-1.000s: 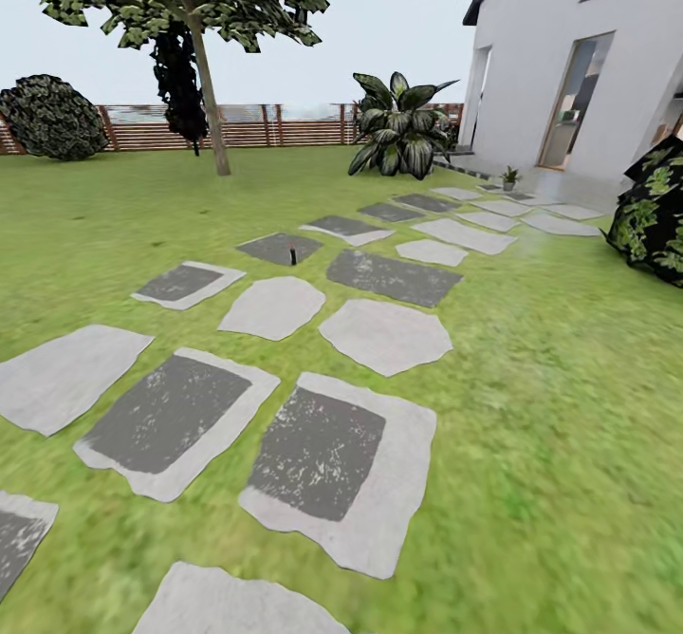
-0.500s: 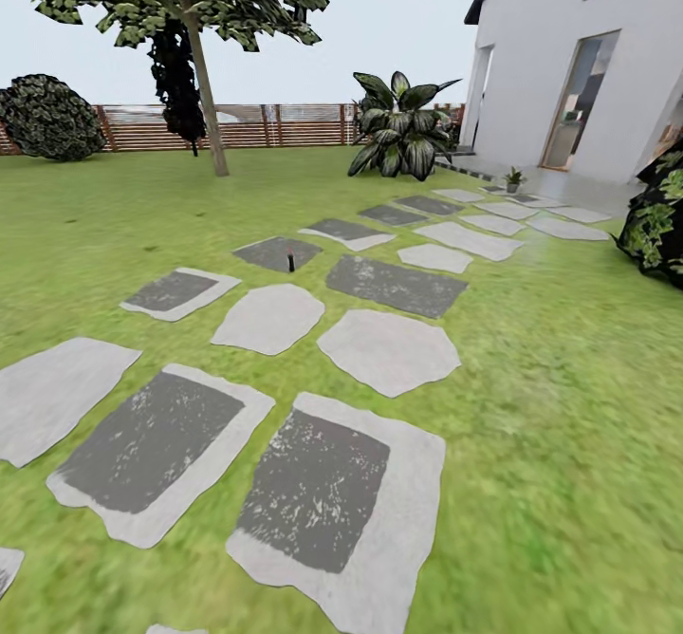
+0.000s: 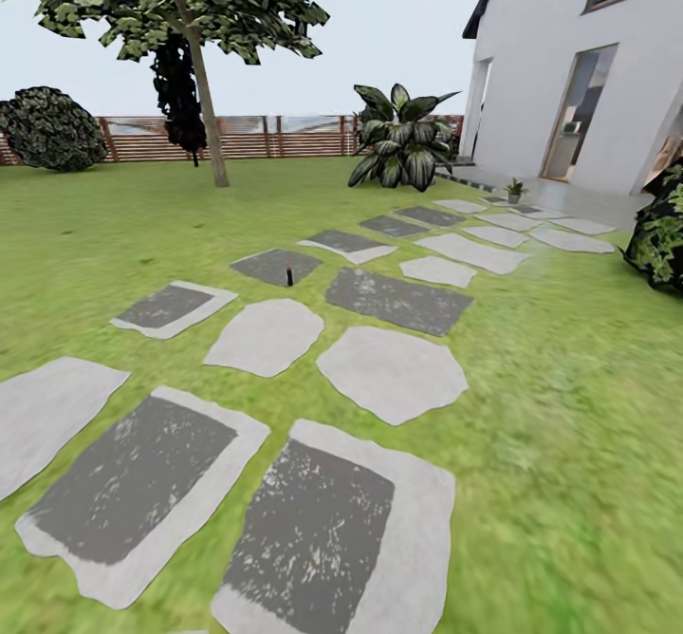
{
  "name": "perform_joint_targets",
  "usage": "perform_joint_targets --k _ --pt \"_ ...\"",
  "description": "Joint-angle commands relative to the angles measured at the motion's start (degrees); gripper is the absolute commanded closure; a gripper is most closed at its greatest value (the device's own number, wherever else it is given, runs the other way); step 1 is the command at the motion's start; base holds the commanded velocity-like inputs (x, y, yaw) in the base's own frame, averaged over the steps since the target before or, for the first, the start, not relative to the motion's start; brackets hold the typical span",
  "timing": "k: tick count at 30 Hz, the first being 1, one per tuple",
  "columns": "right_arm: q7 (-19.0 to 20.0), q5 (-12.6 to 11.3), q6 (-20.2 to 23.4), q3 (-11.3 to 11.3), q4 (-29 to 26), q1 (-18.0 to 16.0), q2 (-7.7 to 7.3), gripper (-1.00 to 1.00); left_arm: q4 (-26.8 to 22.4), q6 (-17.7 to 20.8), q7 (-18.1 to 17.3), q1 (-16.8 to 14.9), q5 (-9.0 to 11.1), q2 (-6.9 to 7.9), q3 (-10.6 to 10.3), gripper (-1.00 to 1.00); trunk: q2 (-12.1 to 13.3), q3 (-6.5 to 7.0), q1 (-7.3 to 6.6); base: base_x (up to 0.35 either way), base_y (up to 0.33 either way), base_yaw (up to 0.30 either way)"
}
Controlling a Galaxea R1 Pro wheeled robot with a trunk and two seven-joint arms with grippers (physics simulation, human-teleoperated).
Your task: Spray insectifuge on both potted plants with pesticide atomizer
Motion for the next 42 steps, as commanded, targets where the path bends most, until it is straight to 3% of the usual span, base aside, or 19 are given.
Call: perform_joint_targets --k 1,25,42 --pt "-0.01 0.06 -0.20 0.03 0.04 -0.02 -0.01 -1.00 0.04 -0.19 -0.01 -0.03 -0.03 -0.01 0.13 -1.00 -0.02 -0.05 0.02 0.339 0.000 0.000" --pt "-0.09 0.06 -0.17 -0.03 0.09 -0.02 -0.01 -1.00 0.04 -0.19 -0.03 -0.03 -0.06 0.00 0.12 -1.00 -0.02 -0.05 0.02 0.339 0.000 0.000" --pt "-0.09 0.06 -0.15 -0.04 0.17 -0.02 -0.01 -1.00 0.04 -0.19 -0.01 -0.03 -0.12 -0.01 0.11 -1.00 -0.02 -0.05 0.02 0.337 -0.086 0.000"
